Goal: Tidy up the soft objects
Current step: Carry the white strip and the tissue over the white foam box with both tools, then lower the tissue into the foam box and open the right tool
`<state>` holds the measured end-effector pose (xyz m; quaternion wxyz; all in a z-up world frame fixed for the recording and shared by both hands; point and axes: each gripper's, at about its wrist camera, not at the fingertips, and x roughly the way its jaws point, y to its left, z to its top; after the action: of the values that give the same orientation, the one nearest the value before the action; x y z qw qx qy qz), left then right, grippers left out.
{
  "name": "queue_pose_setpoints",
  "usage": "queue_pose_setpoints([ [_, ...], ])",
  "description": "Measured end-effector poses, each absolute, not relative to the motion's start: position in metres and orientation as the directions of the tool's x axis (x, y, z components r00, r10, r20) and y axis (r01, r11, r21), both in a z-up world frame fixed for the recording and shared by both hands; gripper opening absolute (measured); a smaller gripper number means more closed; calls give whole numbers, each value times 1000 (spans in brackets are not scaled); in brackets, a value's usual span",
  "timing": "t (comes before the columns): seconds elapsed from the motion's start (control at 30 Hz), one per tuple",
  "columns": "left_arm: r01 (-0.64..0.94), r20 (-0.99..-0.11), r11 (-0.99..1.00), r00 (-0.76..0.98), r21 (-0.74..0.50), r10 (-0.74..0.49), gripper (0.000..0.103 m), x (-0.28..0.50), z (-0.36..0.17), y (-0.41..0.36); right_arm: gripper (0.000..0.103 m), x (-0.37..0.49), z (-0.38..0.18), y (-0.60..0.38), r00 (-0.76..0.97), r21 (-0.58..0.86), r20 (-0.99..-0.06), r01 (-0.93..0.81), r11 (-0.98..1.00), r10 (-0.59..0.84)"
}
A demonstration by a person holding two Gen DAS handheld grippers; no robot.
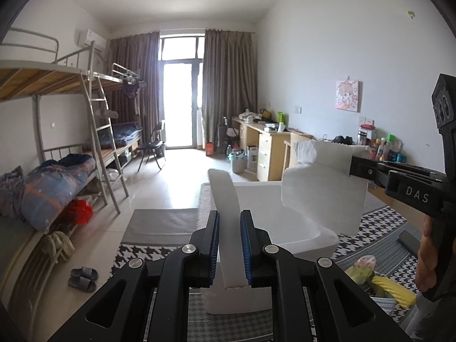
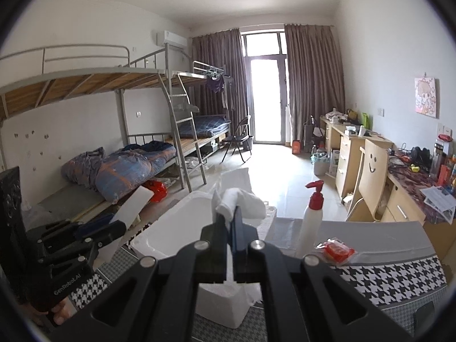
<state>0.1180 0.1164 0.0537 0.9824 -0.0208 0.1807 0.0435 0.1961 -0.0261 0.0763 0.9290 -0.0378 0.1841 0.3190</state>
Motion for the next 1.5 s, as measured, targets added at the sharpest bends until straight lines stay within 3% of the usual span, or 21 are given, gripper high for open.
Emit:
queue_pose_setpoints([
  [0.43, -158, -356, 987, 925, -36, 136, 16, 112, 50, 142, 4, 214, 68, 9, 663, 48, -445, -653, 756, 602],
  [1.2, -176, -359, 984, 921, -36, 152, 16, 108, 46, 148, 6, 253, 27, 31, 609, 44, -620, -603, 797, 495],
  [1.23, -177, -359, 984, 921, -36, 152, 16, 107, 47, 149, 10, 253, 26, 33, 607, 38, -627, -602, 797, 489],
  [1.3, -178, -359, 983, 921, -34, 154, 16, 107, 48, 148, 29, 255, 22, 34, 593, 42, -639, -609, 792, 490],
  [1.37, -177, -356, 984, 921, -28, 155, 16, 107, 49, 145, 75, 252, 20, 33, 591, 41, -638, -613, 789, 494],
  [1.43, -175, -357, 984, 922, -28, 154, 16, 107, 50, 145, 85, 246, 23, 36, 607, 28, -620, -616, 788, 497],
  [1.5, -171, -357, 985, 922, -29, 150, 16, 108, 51, 144, 86, 242, 25, 36, 607, 21, -618, -623, 782, 500],
])
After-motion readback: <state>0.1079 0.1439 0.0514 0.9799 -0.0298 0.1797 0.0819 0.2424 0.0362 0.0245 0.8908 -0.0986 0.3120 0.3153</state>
